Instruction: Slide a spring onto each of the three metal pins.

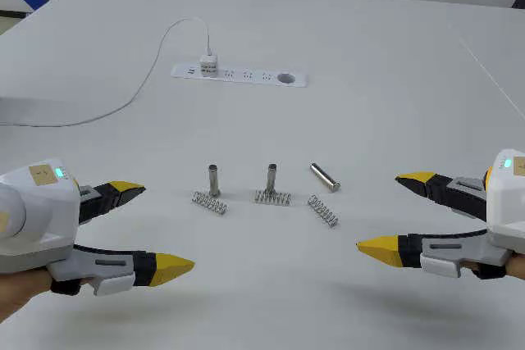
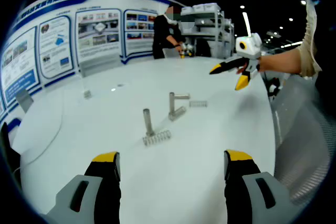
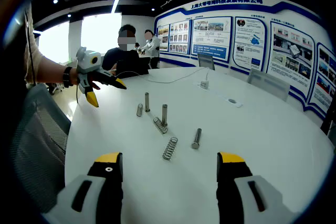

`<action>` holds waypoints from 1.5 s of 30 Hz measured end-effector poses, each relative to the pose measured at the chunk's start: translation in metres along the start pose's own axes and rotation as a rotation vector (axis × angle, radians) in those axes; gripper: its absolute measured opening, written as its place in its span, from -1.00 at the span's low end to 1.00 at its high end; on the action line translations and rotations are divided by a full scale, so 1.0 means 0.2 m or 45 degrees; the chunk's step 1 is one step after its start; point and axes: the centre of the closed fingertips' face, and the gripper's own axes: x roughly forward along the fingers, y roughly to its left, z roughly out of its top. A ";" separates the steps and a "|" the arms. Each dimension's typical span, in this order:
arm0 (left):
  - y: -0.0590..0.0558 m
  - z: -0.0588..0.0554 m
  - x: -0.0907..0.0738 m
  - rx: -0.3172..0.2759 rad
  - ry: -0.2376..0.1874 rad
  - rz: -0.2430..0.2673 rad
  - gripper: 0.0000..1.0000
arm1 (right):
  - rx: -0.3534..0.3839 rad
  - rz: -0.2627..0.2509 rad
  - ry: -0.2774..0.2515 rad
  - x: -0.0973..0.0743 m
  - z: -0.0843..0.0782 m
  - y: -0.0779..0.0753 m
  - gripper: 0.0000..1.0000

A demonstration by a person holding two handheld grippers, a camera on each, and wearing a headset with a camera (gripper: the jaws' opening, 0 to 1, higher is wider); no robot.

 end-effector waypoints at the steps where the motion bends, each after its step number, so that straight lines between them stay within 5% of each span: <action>1: 0.00 0.00 0.00 -0.002 0.000 -0.001 0.65 | 0.000 -0.001 0.001 0.00 0.00 0.00 0.48; 22: 0.00 -0.01 0.01 -0.013 0.001 0.003 0.66 | 0.024 -0.035 -0.004 0.03 0.07 -0.06 0.40; 45: -0.01 -0.01 0.00 -0.013 0.005 0.006 0.65 | 0.031 -0.076 0.112 0.27 0.17 -0.23 0.18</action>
